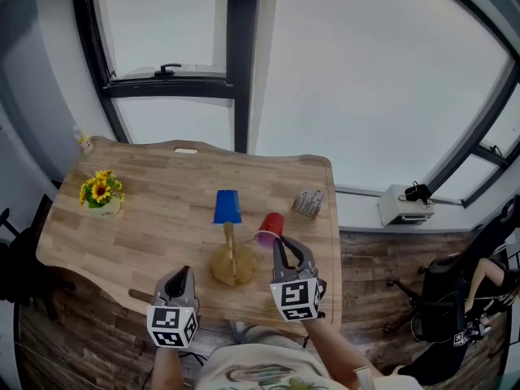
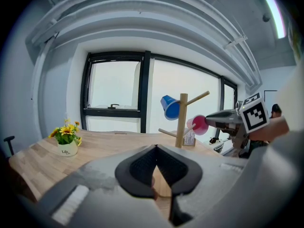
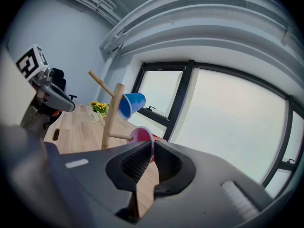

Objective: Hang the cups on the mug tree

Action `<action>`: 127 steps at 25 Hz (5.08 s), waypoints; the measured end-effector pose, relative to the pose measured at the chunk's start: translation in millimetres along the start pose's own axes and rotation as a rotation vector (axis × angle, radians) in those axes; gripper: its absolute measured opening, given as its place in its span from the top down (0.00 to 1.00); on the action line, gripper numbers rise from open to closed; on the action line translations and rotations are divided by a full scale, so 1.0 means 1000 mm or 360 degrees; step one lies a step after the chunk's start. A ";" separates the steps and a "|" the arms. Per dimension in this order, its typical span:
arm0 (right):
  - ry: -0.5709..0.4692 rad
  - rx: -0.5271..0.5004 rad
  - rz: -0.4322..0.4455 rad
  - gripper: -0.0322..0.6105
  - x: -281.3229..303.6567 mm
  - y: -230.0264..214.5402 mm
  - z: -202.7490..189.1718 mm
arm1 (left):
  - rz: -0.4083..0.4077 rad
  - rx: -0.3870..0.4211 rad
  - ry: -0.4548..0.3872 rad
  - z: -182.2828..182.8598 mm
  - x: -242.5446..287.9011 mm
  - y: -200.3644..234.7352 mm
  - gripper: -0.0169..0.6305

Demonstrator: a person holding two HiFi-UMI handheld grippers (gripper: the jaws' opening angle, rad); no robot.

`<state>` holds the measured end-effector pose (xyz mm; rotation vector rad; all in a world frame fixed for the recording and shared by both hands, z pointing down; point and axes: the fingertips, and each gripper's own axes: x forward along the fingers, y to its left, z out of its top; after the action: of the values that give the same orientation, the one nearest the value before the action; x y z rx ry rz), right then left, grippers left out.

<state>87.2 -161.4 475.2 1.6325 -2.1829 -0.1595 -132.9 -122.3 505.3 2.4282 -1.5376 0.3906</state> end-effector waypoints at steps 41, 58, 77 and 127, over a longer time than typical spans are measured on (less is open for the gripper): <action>-0.0035 -0.0194 0.0274 0.90 -0.006 0.085 0.004 | 0.0001 -0.0022 -0.0001 -0.011 -0.023 -0.015 0.97; 0.0019 -0.0112 0.0453 0.83 -0.009 0.104 -0.012 | 0.0026 -0.0028 0.0028 -0.021 -0.028 -0.018 0.97; 0.0302 0.0034 0.0483 0.65 -0.050 0.086 -0.089 | -0.0035 -0.0012 0.0070 -0.031 -0.023 -0.036 0.97; 0.0792 -0.0230 0.0588 0.91 -0.073 0.100 -0.193 | -0.0051 -0.0058 0.0176 -0.073 -0.031 -0.049 0.97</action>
<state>89.0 -32.6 665.0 1.0274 -1.9787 0.1752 -108.0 -51.0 560.1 2.3585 -1.4452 0.4782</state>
